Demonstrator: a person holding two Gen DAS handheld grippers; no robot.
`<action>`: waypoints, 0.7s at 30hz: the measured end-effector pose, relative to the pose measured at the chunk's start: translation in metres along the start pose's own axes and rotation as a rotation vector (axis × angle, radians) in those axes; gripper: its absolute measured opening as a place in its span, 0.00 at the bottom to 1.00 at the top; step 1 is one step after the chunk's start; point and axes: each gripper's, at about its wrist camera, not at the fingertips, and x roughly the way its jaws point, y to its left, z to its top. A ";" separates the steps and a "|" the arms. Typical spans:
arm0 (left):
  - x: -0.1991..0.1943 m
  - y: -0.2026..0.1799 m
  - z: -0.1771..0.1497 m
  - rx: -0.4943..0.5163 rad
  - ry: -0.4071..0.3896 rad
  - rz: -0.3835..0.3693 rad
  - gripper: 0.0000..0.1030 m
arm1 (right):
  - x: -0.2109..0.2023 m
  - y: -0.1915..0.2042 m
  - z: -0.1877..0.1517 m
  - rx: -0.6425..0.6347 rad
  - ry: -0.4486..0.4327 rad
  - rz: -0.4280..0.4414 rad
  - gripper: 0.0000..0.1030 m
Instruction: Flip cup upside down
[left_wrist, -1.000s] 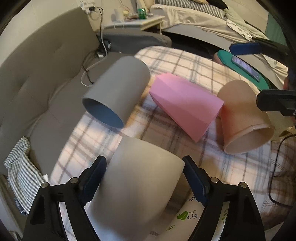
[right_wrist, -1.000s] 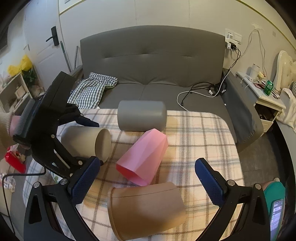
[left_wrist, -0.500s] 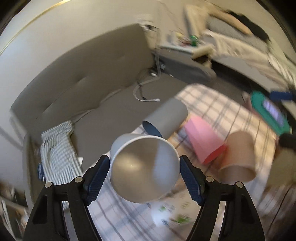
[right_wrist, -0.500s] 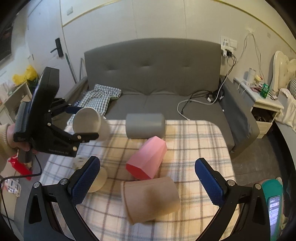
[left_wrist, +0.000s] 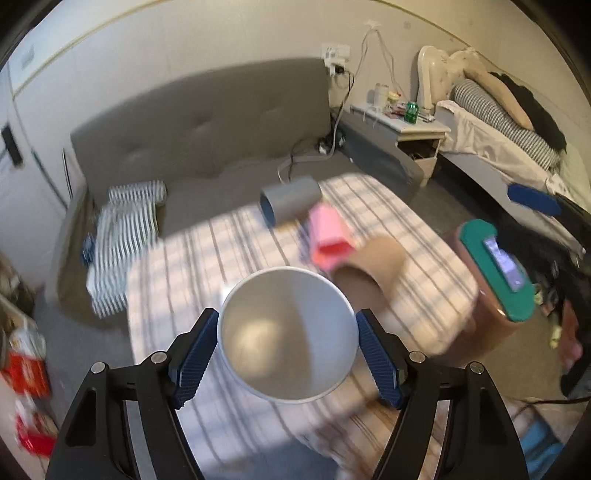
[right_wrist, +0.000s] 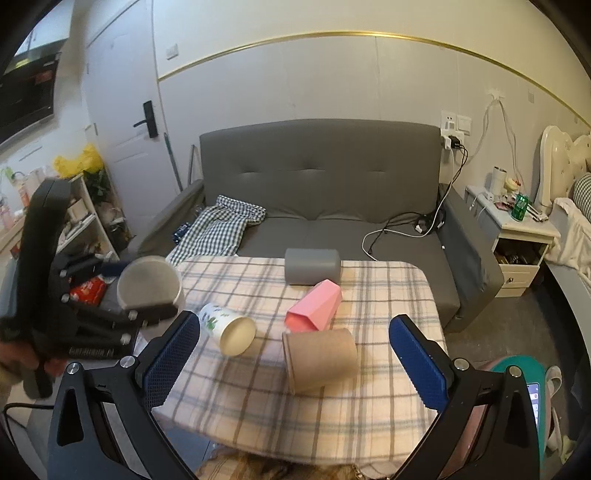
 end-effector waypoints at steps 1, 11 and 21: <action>-0.001 -0.004 -0.008 -0.014 0.022 -0.010 0.75 | -0.005 0.000 -0.003 0.000 -0.004 0.001 1.00; 0.062 -0.036 -0.048 -0.136 0.158 -0.080 0.74 | -0.018 -0.011 -0.022 0.003 0.008 -0.005 1.00; 0.128 -0.007 -0.013 -0.261 0.127 -0.064 0.74 | 0.019 -0.039 -0.040 0.041 0.097 -0.061 1.00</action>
